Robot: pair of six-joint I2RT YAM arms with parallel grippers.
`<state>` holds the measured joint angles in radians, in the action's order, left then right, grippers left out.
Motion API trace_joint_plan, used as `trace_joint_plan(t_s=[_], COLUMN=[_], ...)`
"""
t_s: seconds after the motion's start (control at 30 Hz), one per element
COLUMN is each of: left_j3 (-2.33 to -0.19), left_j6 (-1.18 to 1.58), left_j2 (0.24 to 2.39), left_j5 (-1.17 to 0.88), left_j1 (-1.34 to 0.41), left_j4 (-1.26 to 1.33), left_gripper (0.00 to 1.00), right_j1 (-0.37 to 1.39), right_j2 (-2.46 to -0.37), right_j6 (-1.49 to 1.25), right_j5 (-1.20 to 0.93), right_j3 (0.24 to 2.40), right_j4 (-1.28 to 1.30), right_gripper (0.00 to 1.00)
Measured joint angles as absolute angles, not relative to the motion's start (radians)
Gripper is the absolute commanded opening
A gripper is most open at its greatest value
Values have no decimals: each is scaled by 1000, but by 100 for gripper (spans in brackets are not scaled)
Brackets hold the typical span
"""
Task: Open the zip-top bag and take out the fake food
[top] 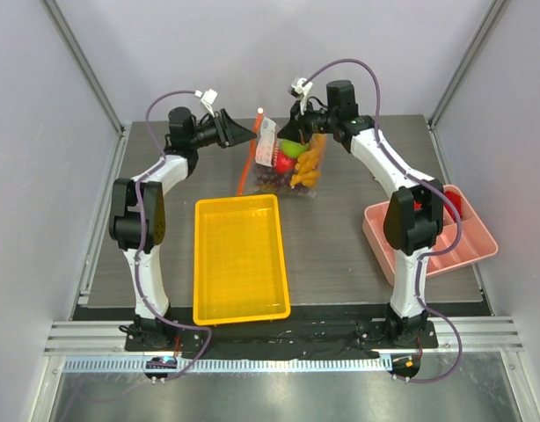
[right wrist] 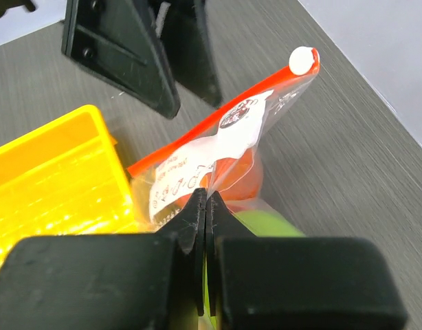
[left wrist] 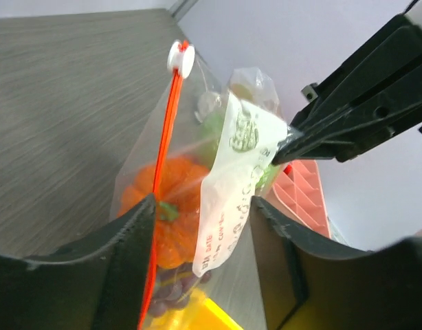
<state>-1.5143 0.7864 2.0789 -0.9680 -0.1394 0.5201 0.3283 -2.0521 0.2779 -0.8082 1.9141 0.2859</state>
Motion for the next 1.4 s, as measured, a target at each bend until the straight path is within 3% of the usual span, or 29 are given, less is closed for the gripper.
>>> trace_joint_plan(t_s=[0.23, 0.6, 0.7, 0.8, 0.83, 0.93, 0.97, 1.0, 1.03, 1.07, 1.1, 1.17, 1.27, 1.4], left_j3=[-1610, -1832, -1905, -1917, -1918, -1916, -1909, -1900, -1884, -1863, -1841, -1816, -1819, -1869], left_j6=[913, 1428, 1538, 1588, 1599, 1592, 1581, 1566, 1537, 1489, 1429, 1305, 1131, 1064], left_j2=[2149, 2450, 2505, 2509, 2509, 2508, 2503, 2496, 2480, 2456, 2424, 2362, 2274, 2245], left_j5=[-1021, -1098, -1110, -1123, -1124, -1124, -1119, -1118, -1116, -1113, -1109, -1104, -1098, -1115], left_j1=[-136, -146, -157, -176, -179, -188, -190, -191, -191, -191, -192, -197, -215, -241], left_j4=[686, 1172, 1222, 1252, 1263, 1280, 1282, 1282, 1275, 1244, 1195, 1088, 937, 917], left_gripper=[70, 66, 48, 20, 0, 0, 0, 0, 0, 0, 0, 0, 0, 0], right_j1=[328, 327, 327, 327, 327, 327, 327, 327, 327, 327, 327, 327, 321, 297], right_j2=[-2003, -1987, -1987, -1987, -1987, -1986, -1985, -1985, -1982, -1977, -1974, -1961, -1938, -1925], right_j6=[310, 321, 323, 327, 329, 335, 334, 332, 323, 311, 297, 276, 252, 241], right_j5=[-834, -862, -867, -866, -863, -838, -815, -798, -773, -720, -696, -619, -538, -519], right_j3=[1902, 1897, 1894, 1892, 1892, 1890, 1888, 1887, 1885, 1880, 1879, 1873, 1869, 1869], right_j4=[311, 331, 331, 332, 332, 334, 335, 337, 340, 342, 345, 346, 355, 367], right_gripper=[1, 1, 1, 1, 2, 1, 4, 29, 44, 69, 80, 91, 94, 95])
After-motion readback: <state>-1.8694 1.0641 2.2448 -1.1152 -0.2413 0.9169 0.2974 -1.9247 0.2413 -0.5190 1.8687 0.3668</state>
